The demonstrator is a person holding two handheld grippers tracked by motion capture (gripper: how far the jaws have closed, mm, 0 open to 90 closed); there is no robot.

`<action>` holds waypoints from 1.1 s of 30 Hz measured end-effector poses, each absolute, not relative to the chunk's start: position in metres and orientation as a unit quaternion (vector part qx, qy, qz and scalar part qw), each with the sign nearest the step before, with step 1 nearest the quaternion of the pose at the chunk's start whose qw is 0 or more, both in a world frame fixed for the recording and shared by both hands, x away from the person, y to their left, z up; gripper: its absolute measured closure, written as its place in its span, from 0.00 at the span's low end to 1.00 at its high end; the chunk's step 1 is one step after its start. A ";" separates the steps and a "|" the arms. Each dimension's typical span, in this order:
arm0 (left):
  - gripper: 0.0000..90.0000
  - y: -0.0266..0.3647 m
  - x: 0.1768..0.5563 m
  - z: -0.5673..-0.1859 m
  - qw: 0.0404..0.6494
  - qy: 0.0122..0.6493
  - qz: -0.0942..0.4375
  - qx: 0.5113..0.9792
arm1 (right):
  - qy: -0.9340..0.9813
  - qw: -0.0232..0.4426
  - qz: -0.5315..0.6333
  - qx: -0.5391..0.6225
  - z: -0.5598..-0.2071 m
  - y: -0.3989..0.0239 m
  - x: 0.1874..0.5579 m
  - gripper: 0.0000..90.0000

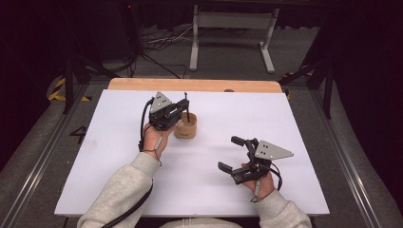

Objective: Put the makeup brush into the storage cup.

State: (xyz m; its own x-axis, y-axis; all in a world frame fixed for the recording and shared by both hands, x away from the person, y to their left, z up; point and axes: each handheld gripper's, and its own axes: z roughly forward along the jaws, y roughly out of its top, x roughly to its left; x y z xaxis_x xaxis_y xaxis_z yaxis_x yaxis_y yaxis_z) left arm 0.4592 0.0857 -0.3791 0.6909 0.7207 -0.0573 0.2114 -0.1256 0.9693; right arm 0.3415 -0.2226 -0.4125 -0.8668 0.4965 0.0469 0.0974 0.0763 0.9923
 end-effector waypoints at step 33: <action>0.16 0.107 0.443 -0.373 0.614 0.313 0.172 0.703 | 0.712 0.169 0.647 0.214 -0.407 -0.233 0.344 0.00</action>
